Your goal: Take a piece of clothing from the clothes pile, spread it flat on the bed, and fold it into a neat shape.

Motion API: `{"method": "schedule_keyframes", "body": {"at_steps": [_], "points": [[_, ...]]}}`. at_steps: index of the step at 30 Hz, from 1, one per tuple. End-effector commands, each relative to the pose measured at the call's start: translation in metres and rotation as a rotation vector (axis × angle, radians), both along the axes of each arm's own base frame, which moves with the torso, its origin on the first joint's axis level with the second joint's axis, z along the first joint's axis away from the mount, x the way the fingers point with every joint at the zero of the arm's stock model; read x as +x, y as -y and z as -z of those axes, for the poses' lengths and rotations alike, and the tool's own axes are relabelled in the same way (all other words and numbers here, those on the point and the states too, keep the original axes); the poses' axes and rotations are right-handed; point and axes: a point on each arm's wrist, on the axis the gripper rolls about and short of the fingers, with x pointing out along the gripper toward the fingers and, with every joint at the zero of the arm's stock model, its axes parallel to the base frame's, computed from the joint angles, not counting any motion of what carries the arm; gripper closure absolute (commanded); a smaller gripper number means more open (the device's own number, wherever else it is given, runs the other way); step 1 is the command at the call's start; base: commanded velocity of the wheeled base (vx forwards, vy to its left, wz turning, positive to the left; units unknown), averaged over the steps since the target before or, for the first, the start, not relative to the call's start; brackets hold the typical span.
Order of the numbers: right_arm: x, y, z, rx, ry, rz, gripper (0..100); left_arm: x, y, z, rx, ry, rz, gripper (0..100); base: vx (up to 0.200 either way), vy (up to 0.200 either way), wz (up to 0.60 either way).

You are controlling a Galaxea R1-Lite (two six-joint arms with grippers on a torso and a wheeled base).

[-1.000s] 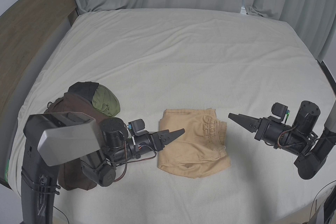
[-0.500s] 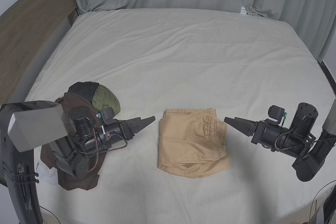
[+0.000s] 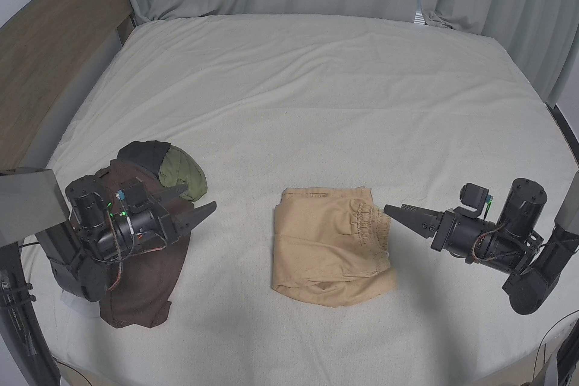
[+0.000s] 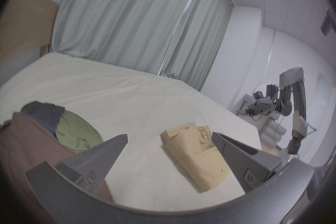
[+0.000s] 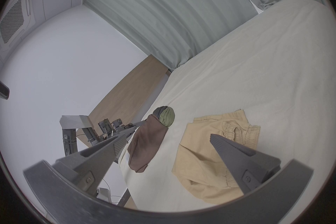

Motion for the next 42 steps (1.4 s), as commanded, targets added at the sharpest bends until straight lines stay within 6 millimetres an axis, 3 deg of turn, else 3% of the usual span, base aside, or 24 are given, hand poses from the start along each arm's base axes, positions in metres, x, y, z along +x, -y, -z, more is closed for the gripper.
{"method": "schedule_keyframes", "body": {"at_steps": [1, 5, 17, 24, 30, 42], "points": [[-0.001, 0.0, 0.002, -0.004, -0.011, -0.002, 0, -0.011, -0.022, -0.013, 0.031, 0.05, -0.046, 0, 0.0, 0.0, 0.0], [-0.002, -0.002, 0.003, -0.005, -0.012, -0.01, 0, -0.016, -0.035, -0.024, 0.031, 0.082, -0.04, 0, 0.0, 0.0, 0.0], [-0.003, -0.004, 0.01, -0.016, -0.043, -0.016, 0, -0.02, -0.058, -0.023, 0.144, 0.167, -0.103, 0, 0.0, 0.0, 0.0], [-0.006, -0.006, 0.018, -0.027, -0.075, -0.027, 0, -0.022, -0.081, -0.022, 0.2, 0.201, -0.174, 0, 0.0, 0.0, 0.0], [-0.011, -0.006, 0.033, -0.058, -0.143, 0.018, 0, -0.023, -0.086, -0.022, 0.249, 0.236, -0.188, 0, 0.0, 0.0, 0.0], [0.002, -0.006, 0.078, -0.129, -0.272, 0.099, 0, -0.027, -0.081, -0.018, 0.246, 0.223, -0.144, 0, 0.0, 0.0, 0.0]]}}
